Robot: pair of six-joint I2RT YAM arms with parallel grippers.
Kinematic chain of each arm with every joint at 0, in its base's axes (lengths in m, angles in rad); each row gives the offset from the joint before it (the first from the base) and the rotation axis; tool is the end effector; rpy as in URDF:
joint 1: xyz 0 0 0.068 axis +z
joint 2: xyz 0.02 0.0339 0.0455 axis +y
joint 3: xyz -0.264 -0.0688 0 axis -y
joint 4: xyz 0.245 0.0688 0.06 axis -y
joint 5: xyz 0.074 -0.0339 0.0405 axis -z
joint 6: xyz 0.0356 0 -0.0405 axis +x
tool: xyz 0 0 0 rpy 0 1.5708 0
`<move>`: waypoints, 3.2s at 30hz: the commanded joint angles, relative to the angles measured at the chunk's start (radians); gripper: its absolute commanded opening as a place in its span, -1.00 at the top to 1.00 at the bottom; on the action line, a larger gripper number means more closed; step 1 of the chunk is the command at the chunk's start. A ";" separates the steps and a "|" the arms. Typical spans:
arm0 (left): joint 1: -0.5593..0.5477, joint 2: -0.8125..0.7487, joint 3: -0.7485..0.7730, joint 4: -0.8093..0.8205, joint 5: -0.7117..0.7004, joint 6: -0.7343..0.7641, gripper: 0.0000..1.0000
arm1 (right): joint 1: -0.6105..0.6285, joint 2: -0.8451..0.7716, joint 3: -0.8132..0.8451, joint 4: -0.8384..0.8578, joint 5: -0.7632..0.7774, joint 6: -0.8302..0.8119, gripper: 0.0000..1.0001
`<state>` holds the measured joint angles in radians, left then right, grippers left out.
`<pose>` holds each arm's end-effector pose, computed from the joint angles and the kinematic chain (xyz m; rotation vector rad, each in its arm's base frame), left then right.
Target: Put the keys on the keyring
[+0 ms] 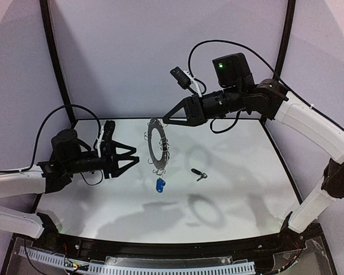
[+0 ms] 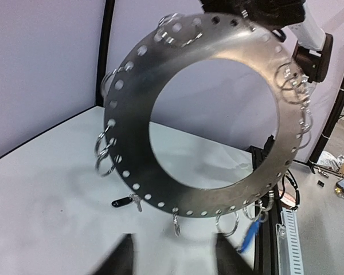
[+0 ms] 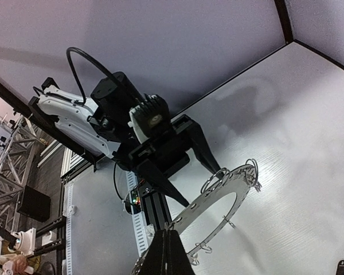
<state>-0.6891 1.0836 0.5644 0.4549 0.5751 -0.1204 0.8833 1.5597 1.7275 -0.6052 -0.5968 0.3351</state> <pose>0.1749 -0.1692 0.2706 0.9163 1.4784 -1.0745 0.2018 0.2773 0.4337 -0.9932 1.9680 1.3334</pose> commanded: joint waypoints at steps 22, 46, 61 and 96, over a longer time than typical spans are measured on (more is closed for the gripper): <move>-0.003 0.306 0.024 0.424 0.156 -0.062 -0.33 | -0.004 0.012 0.070 0.072 -0.121 0.038 1.00; -0.009 0.258 -0.046 0.547 0.151 -0.082 0.98 | -0.007 -0.009 0.036 0.077 -0.042 0.039 1.00; -0.010 0.147 -0.030 0.242 0.171 0.042 -0.25 | -0.015 -0.013 0.068 0.082 -0.060 0.047 1.00; -0.012 0.287 0.033 0.515 0.168 0.018 0.29 | -0.015 0.041 0.135 0.119 -0.113 0.093 1.00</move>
<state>-0.6968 1.3666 0.5831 0.9146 0.7258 -0.0940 0.8749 1.5929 1.8233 -0.5499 -0.6891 0.4068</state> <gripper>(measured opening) 0.408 0.015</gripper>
